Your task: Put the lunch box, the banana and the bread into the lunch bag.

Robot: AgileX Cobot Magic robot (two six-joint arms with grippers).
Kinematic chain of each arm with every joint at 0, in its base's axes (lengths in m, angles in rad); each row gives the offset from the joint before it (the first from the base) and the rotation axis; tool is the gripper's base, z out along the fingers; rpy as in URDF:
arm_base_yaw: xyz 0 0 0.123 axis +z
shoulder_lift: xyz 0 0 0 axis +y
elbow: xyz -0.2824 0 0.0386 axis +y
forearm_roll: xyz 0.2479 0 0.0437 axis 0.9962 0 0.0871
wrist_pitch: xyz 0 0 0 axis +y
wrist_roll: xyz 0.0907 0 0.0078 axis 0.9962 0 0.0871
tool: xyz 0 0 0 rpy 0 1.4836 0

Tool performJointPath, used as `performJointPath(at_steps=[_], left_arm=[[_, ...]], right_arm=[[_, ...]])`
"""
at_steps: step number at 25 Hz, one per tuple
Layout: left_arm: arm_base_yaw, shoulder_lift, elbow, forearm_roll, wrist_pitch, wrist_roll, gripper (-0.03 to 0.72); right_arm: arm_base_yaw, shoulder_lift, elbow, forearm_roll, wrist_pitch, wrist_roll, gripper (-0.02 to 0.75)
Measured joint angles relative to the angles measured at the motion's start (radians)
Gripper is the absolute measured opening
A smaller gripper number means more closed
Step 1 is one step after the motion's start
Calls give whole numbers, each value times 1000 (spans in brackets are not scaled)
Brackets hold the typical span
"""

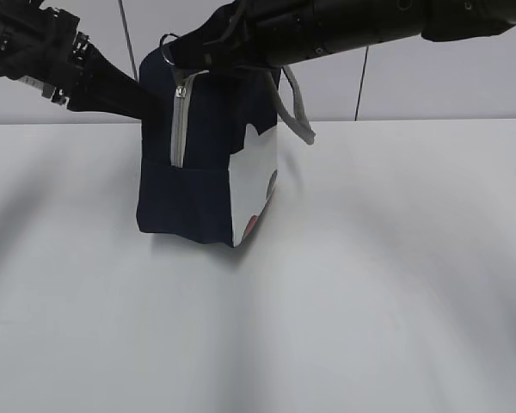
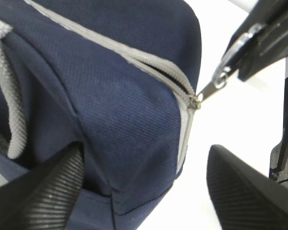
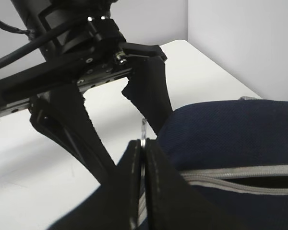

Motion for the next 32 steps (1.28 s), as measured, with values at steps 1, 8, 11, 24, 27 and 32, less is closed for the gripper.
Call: performJointPath(at_steps=[1,8,11,24,27,32], left_arm=[[0,0,0,0,0,2,529],[-7,0,0,1,-5,5,529],[-11,1,0,16,-19,5,529],[-11,47,0,-18,-37,37,406],[-11,47,0,-26,-39,49,355],[-12,58,0,-46,-40,51,267]], right_arm=[[0,0,0,0,0,0,-16],[0,0,0,0,0,0,-16],[0,0,0,0,-2,1,-16],[0,0,0,-2,-2,1,-16],[0,0,0,-2,-2,1,-16],[0,0,0,-4,-4,1,-16]])
